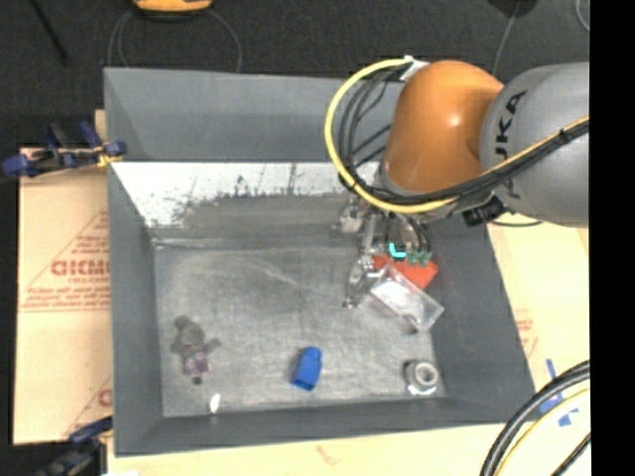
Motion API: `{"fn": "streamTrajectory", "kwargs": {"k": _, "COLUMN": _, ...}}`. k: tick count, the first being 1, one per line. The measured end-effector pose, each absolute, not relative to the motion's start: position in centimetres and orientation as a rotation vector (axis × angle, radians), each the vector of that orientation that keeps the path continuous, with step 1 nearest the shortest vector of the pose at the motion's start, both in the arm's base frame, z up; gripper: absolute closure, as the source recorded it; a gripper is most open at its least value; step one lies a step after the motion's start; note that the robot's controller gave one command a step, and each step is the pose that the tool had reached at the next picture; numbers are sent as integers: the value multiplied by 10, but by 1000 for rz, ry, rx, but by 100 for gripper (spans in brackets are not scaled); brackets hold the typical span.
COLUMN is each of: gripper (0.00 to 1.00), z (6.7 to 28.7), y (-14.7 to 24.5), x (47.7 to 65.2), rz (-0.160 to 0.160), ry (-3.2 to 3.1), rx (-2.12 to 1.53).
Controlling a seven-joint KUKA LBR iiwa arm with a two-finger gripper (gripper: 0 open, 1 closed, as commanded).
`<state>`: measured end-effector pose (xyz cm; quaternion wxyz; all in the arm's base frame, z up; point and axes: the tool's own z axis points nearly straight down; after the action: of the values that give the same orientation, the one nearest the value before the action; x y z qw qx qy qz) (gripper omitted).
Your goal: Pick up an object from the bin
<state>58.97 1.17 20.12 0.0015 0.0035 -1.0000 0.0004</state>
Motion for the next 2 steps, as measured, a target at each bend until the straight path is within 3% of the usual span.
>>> {"fn": "streamTrajectory", "kwargs": {"k": 1, "gripper": 0, "z": 91, "y": 19, "x": 482, "rz": 0, "ry": -3123, "rx": 292}}
{"fn": "streamTrajectory", "kwargs": {"k": 2, "gripper": 0, "z": 75, "y": 71, "x": 485, "rz": 6, "ry": -3121, "rx": 507}}
